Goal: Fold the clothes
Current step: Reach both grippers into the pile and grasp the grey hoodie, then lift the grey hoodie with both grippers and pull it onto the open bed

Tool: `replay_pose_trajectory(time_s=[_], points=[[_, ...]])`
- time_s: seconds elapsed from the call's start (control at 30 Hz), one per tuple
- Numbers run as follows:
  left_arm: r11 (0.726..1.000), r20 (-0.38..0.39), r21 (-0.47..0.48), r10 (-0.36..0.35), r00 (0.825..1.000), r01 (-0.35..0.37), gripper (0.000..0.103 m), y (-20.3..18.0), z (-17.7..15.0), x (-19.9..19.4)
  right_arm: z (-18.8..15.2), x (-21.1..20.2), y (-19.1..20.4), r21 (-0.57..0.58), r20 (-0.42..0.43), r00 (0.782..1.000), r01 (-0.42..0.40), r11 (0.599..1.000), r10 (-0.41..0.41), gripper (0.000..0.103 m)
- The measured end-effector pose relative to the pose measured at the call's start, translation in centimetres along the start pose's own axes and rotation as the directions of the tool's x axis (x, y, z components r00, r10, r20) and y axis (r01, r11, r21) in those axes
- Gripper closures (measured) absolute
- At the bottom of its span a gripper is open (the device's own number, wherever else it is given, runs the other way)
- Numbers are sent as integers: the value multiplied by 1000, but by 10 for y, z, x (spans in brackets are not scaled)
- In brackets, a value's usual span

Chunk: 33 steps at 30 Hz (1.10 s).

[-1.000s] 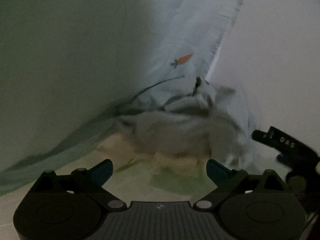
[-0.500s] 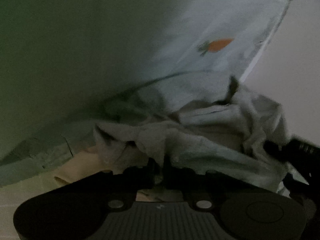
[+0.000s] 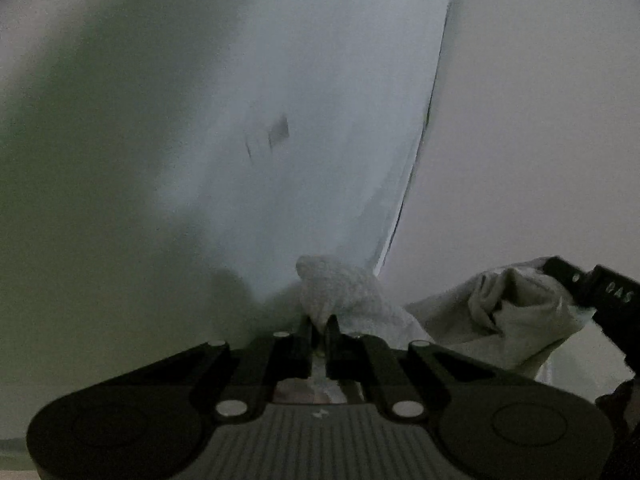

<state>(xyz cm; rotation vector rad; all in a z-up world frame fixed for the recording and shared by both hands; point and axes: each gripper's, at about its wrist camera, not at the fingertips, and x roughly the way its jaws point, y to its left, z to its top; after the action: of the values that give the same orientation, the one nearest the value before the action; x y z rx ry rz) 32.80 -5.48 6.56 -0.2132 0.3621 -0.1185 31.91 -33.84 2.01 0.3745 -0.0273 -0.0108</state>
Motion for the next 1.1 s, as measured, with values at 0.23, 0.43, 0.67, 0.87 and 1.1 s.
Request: replay_pose_trajectory(time_s=[0.23, 0.43, 0.67, 0.87, 1.1], points=[[997, 156, 19, 70, 985, -74, 98, 13, 14, -174, 32, -117, 44, 64, -21, 984, -178, 982, 180, 95], [955, -4, -15, 296, 955, -296, 98, 77, -50, -285, -25, -199, 75, 97, -282, 918, -263, 960, 280, 93], [800, -464, -80, 498, 733, -594, 90, 165, -175, -344, -149, -241, 75, -32, -728, 678, -176, 984, 97, 43], [804, -495, -78, 482, 723, -590, 65, 169, -178, -333, -167, -233, 61, -36, -731, 682, -53, 998, 10, 25], [896, -515, -32, 364, 776, -442, 41, 150, -178, -260, -158, -210, 32, -76, -695, 714, 44, 996, -84, 10]])
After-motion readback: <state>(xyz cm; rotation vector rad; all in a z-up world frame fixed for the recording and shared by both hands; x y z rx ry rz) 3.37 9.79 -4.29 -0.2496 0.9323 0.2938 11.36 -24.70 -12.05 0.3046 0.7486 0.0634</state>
